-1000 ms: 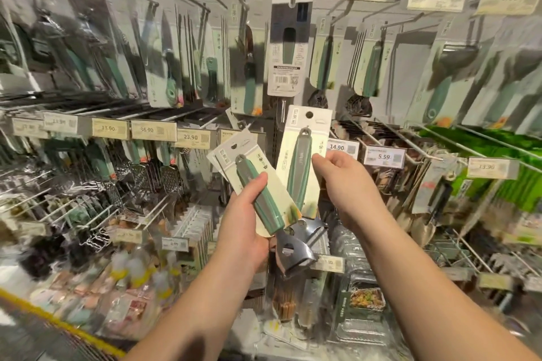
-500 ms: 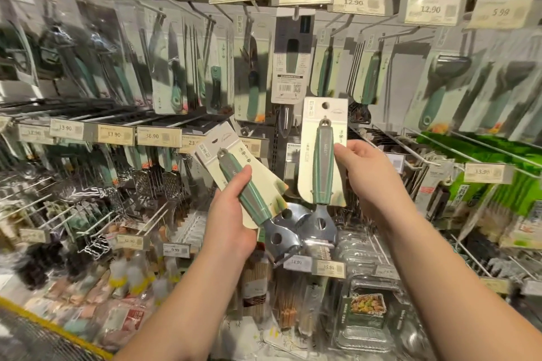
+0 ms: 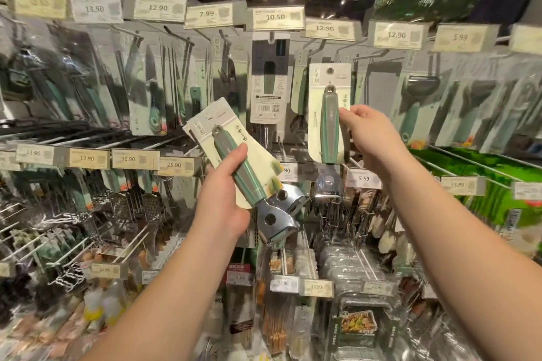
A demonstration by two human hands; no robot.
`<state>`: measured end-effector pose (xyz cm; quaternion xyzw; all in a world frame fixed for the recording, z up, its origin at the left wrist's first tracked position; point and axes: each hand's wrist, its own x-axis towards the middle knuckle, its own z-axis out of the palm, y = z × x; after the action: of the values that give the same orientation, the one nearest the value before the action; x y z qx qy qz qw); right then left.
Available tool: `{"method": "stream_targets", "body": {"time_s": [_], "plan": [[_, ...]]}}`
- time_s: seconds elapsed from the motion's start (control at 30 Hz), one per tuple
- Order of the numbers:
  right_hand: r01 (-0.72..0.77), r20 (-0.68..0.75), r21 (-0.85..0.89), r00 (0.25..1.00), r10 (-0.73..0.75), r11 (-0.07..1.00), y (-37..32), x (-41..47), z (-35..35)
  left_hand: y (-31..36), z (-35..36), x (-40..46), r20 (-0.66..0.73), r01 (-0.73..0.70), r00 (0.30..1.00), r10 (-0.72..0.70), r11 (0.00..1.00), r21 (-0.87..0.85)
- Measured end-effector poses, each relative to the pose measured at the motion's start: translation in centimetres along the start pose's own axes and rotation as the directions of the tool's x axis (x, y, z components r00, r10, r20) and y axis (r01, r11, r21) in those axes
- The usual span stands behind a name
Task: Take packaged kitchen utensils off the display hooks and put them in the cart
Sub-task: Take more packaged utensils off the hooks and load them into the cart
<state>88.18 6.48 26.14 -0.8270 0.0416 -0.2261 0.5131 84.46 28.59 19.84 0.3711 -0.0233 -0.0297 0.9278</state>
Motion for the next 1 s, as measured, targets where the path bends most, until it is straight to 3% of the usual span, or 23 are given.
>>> {"method": "stream_targets", "body": {"time_s": [0.1, 0.37, 0.6, 0.73, 1.0], "plan": [[0.024, -0.008, 0.006, 1.000, -0.024, 1.000, -0.5, 1.7, 0.1, 0.1, 1.0, 0.2, 0.060, -0.009, 0.998, 0.008, 1.000, 0.015], [0.066, -0.021, 0.171, 0.998, -0.063, 0.983, -1.2, 5.6, 0.4, 0.5, 2.5, 1.3, 0.057, -0.035, 0.998, 0.031, 0.996, 0.082], [0.118, -0.021, 0.114, 0.993, -0.117, 0.986, -1.0, 7.9, 1.1, 0.5, 3.7, 2.3, 0.128, -0.037, 0.991, 0.031, 0.998, 0.048], [0.097, -0.011, 0.085, 0.995, -0.096, 0.992, 0.3, 9.6, 1.9, 0.2, 4.1, 2.8, 0.126, -0.064, 0.990, 0.055, 0.996, 0.062], [0.026, 0.012, 0.187, 0.999, -0.029, 0.982, 2.1, 14.3, 3.6, -0.4, 4.3, 3.9, 0.110, -0.061, 0.992, 0.054, 0.996, 0.067]]}}
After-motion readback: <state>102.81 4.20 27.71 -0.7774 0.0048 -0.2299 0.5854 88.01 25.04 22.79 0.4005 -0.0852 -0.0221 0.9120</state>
